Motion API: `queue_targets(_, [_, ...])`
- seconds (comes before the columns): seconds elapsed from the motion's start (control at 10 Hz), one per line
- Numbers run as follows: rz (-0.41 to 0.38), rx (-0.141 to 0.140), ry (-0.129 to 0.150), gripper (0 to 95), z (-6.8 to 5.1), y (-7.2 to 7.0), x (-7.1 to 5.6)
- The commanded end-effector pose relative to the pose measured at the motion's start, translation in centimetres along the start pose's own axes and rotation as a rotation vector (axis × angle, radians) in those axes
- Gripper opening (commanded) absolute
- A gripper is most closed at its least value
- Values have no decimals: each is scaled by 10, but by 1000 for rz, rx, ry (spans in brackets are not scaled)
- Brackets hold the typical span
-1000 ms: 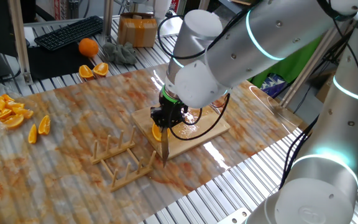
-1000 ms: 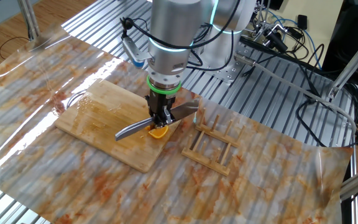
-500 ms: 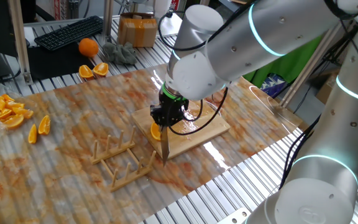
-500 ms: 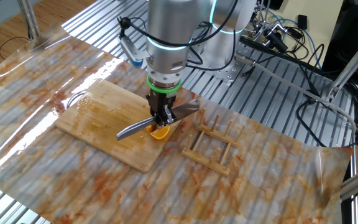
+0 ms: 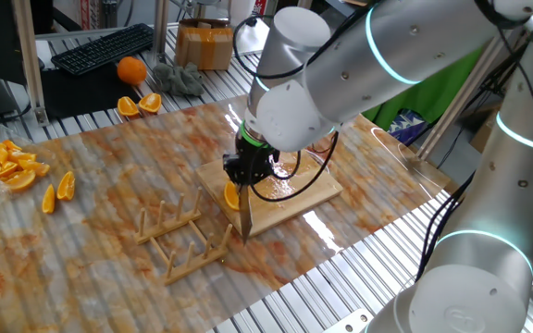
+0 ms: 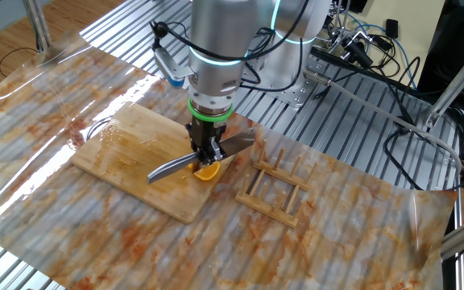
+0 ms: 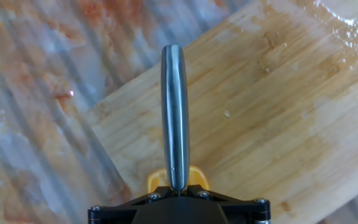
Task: Chop the orange
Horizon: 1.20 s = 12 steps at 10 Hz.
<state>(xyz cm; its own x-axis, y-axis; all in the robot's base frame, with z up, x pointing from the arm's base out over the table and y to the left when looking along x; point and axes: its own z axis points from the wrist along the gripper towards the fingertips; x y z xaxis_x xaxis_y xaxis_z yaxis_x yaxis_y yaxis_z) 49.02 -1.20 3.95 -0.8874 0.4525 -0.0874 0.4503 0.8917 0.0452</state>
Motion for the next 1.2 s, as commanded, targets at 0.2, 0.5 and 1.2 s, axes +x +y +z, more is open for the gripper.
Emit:
queue_targets(0.2, [-13,11,-5,0,0,1,-17])
queue_targets(0.5, [-19,13,-2,0,-4,5,-29])
queue_targets(1.2, [10,-15,-18,0,6,4,-26])
